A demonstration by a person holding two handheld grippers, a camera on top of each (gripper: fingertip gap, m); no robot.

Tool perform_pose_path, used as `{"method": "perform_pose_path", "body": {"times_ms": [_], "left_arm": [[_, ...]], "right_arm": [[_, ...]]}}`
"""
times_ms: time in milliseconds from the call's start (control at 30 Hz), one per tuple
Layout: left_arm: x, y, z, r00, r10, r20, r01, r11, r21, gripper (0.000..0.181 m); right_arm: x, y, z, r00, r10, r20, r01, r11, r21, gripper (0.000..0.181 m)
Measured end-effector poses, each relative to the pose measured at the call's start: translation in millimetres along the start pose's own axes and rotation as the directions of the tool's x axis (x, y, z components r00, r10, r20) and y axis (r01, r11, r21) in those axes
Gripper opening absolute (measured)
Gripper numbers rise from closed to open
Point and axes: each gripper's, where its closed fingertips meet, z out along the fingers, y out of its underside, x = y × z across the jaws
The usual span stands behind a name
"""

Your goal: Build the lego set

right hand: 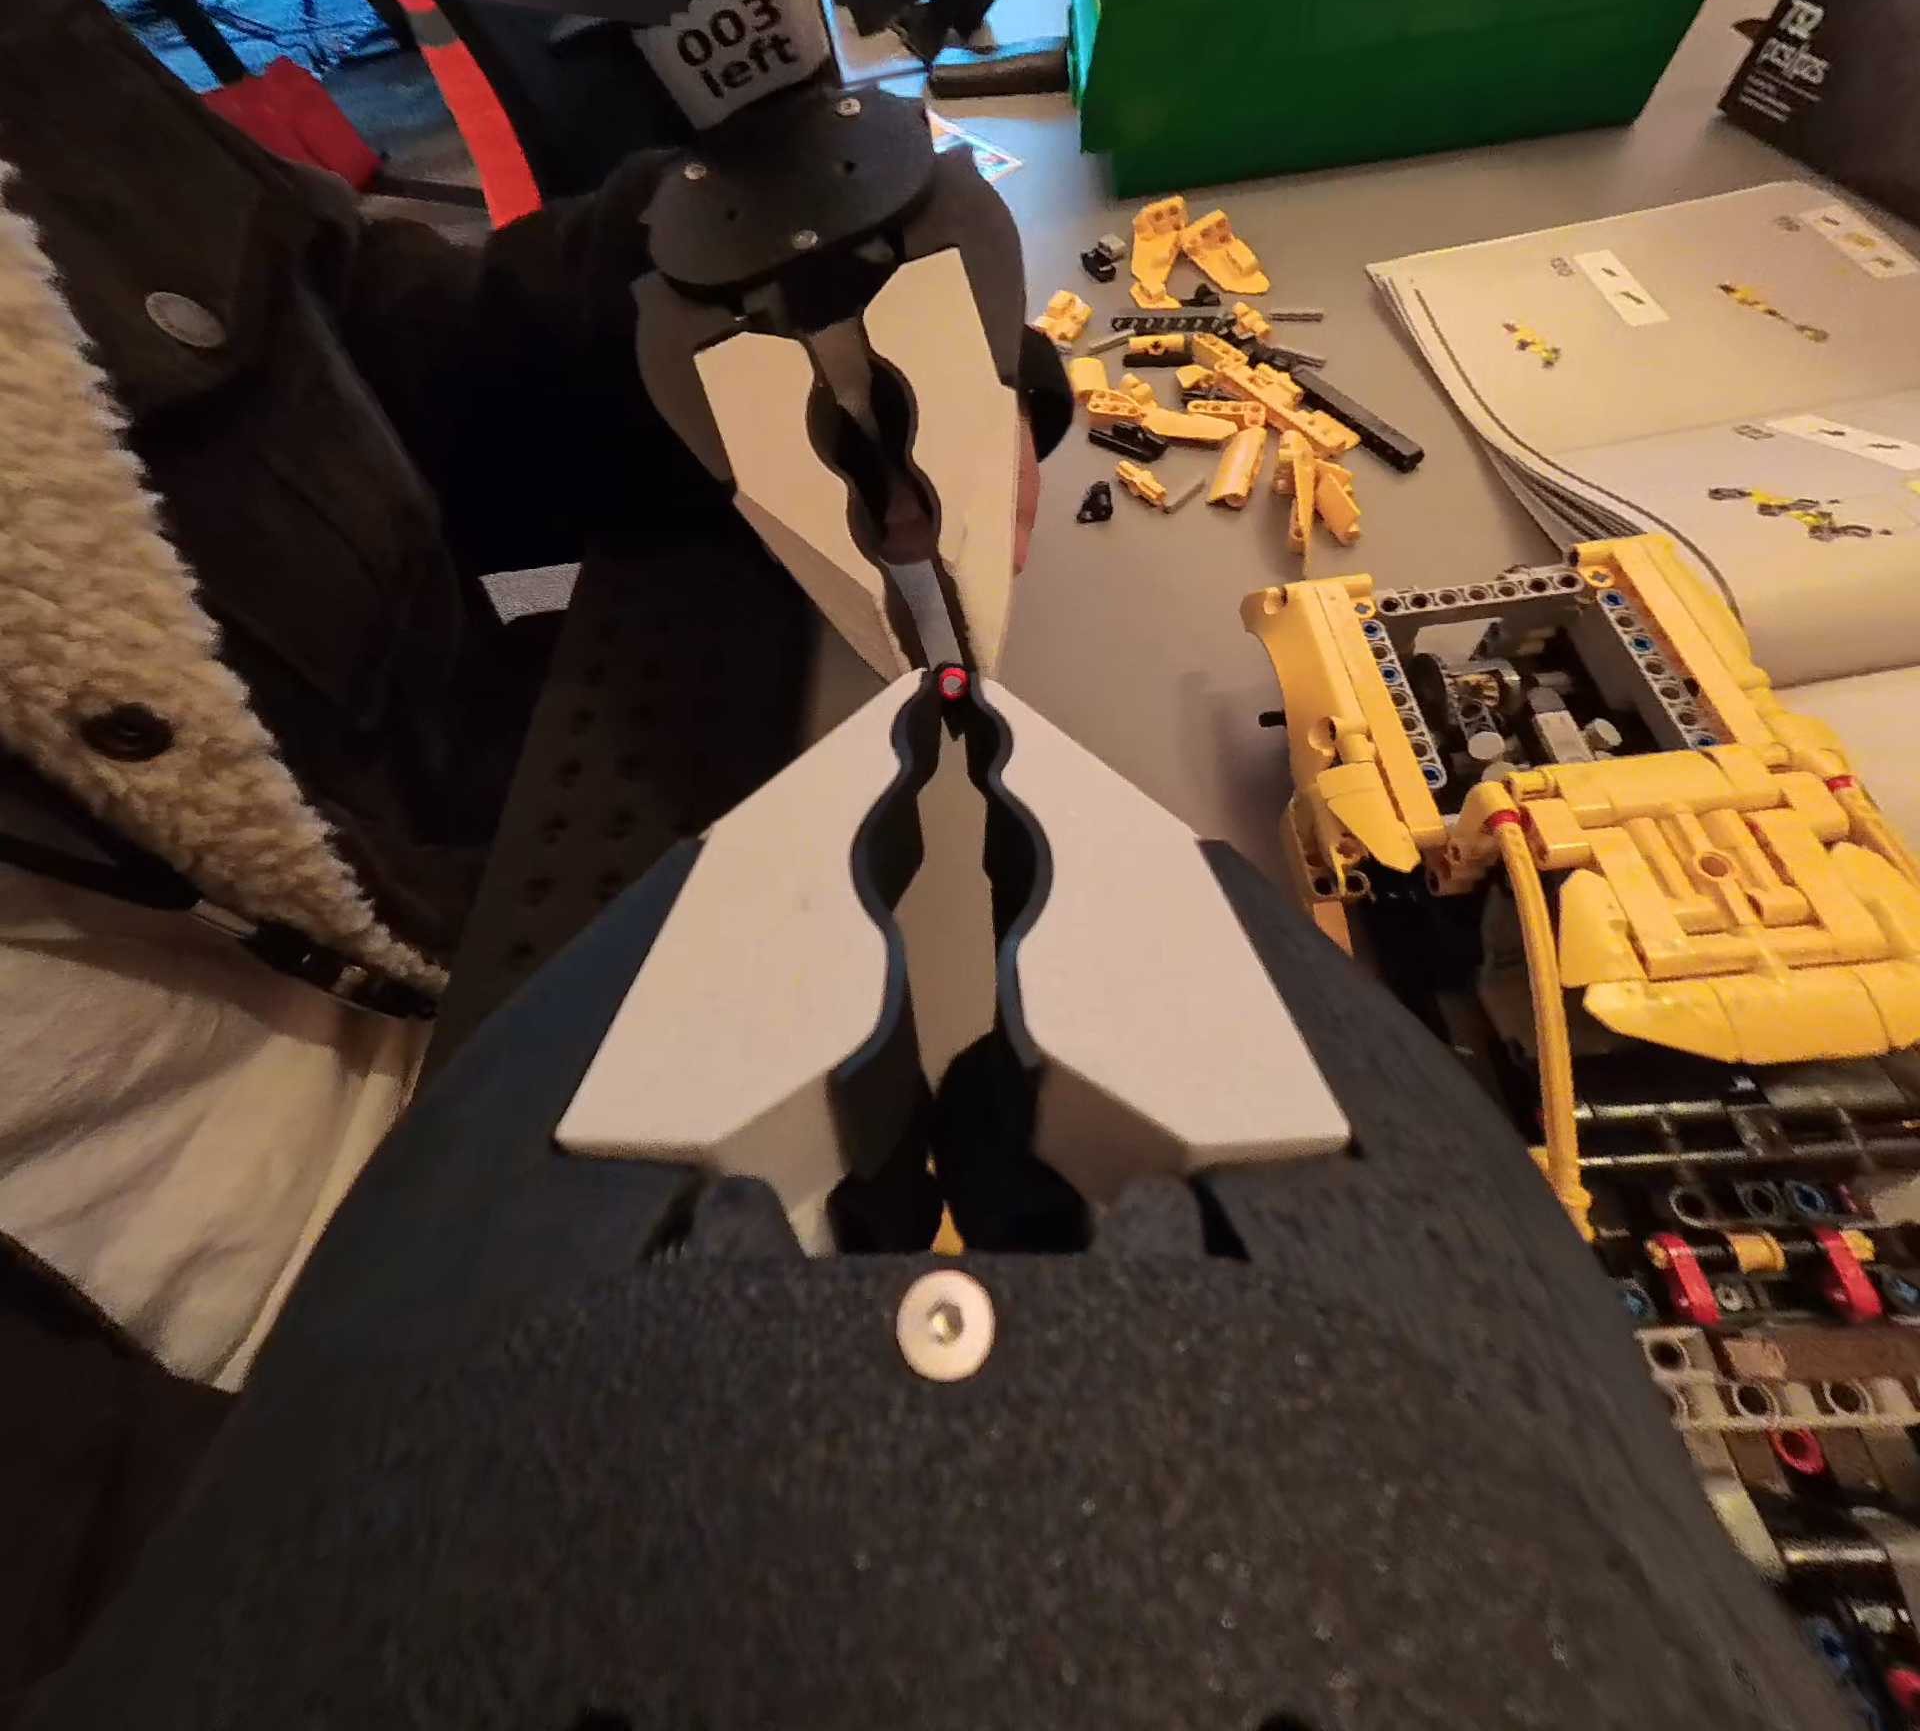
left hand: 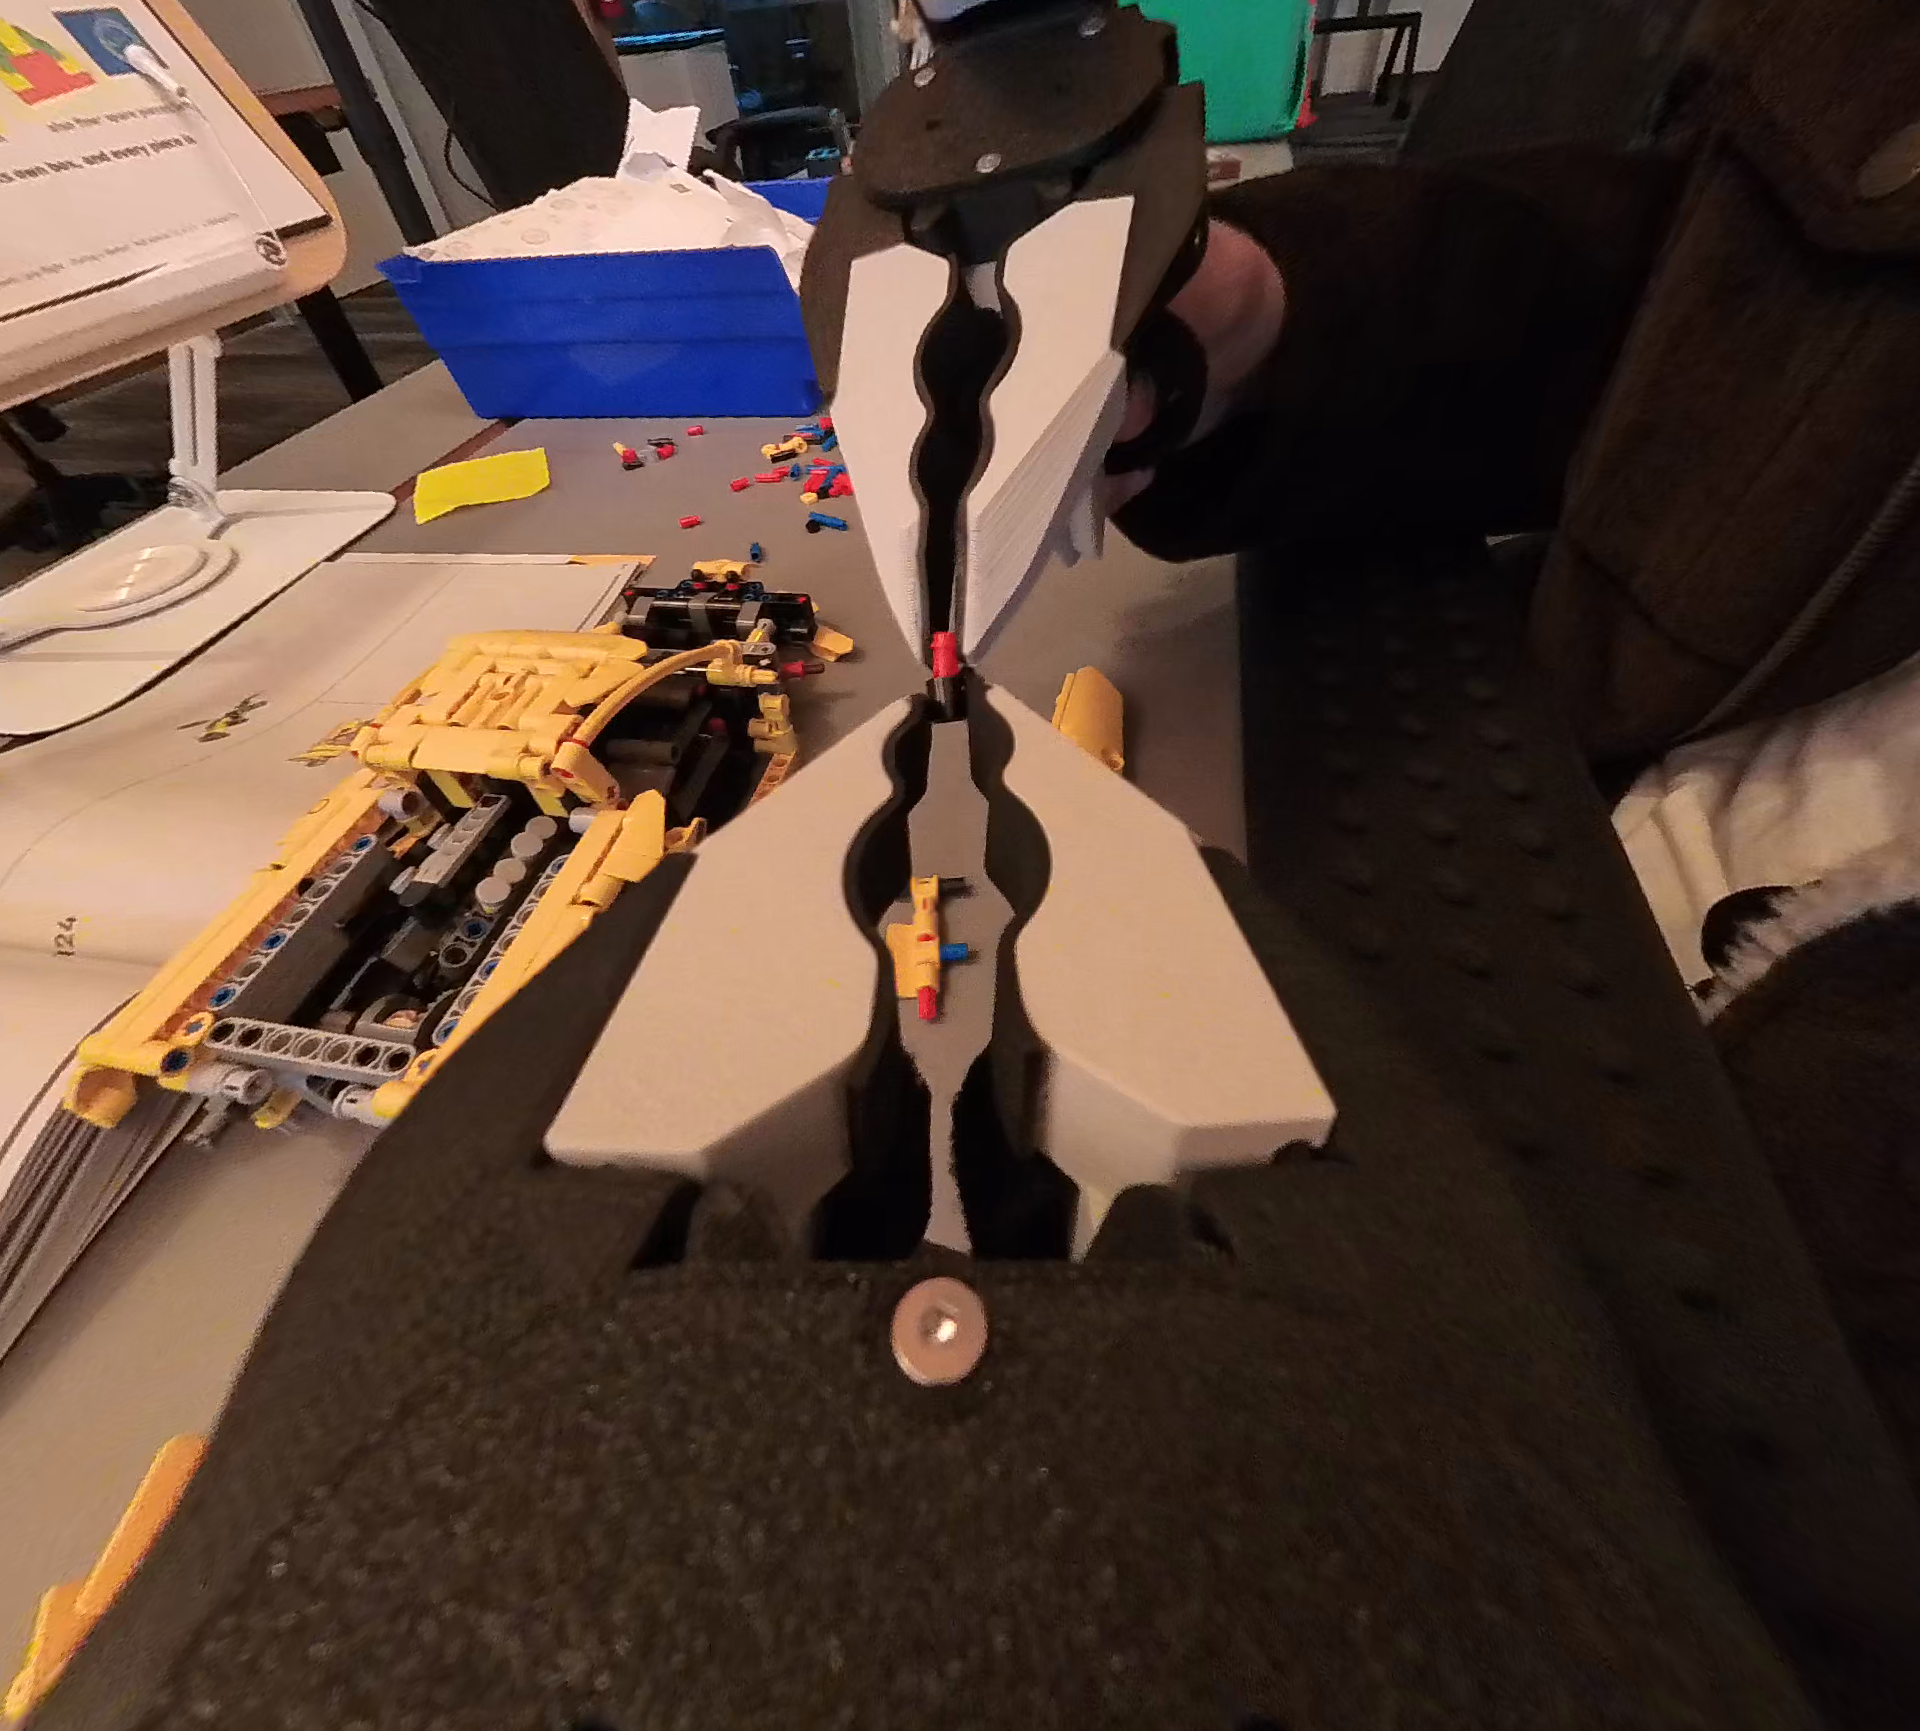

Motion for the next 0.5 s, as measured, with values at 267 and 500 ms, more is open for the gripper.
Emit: {"method": "perform_pose_path", "body": {"times_ms": [267,500], "left_arm": [[6,0,0,1.000,0.001,-0.029,-0.001,1.000,-0.001,0.005],[-18,-10,-7,0.967,-0.254,-0.026,0.255,0.962,0.102,0.007]], "right_arm": [[-7,2,2,0.992,-0.036,0.120,0.035,0.999,0.013,0.003],[3,-17,-6,0.999,-0.040,0.017,0.039,0.998,0.055,0.025]]}}
